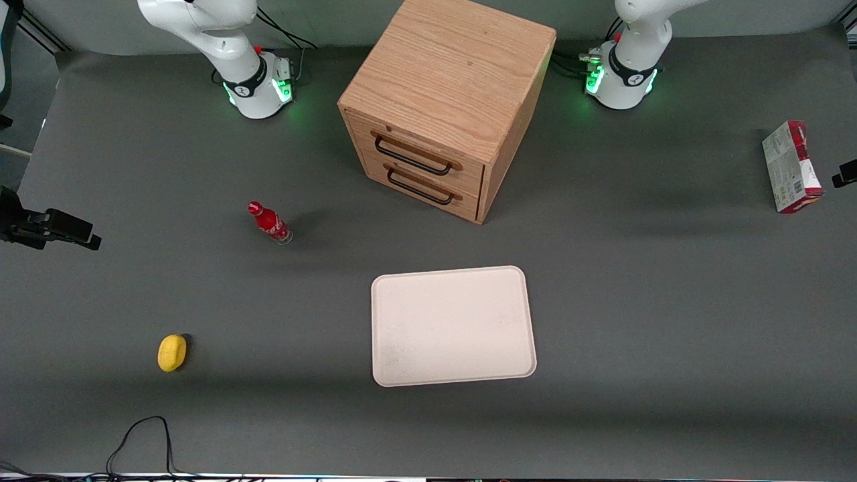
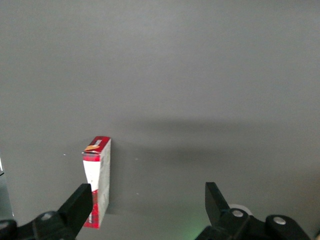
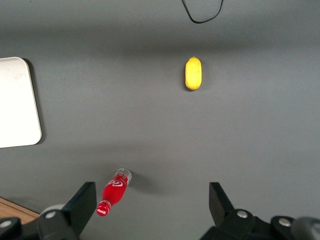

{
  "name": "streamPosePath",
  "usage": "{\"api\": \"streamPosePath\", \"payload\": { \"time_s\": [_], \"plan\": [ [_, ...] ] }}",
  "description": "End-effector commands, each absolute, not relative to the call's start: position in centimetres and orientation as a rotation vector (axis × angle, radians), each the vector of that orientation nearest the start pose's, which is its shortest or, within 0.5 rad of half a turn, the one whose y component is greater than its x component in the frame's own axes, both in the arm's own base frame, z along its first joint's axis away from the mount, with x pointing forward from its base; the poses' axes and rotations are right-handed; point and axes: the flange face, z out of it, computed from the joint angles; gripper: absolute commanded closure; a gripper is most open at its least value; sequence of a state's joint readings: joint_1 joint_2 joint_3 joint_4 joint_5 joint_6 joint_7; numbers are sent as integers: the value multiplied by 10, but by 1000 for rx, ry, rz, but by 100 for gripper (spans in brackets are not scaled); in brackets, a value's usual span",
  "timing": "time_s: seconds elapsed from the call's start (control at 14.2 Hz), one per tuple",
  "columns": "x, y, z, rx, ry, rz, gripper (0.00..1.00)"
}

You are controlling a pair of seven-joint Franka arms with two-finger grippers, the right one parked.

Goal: Place red cookie box on tray

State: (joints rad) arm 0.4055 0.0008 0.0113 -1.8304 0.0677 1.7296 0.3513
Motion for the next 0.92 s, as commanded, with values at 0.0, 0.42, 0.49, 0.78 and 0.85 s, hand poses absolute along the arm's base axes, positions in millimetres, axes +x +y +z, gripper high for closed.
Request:
{"api": "streamPosePath", "payload": {
  "time_s": [0.0, 0.42, 0.49, 0.78, 0.85],
  "plan": [
    [474, 260, 481, -3111, 37, 163, 0],
    [401, 327, 374, -3066, 149, 3, 1],
    [389, 335, 357, -3052, 156, -20, 0],
    [365, 359, 299, -3089, 73, 76, 1],
    [358, 363, 283, -3099, 57, 101, 1]
  ]
}}
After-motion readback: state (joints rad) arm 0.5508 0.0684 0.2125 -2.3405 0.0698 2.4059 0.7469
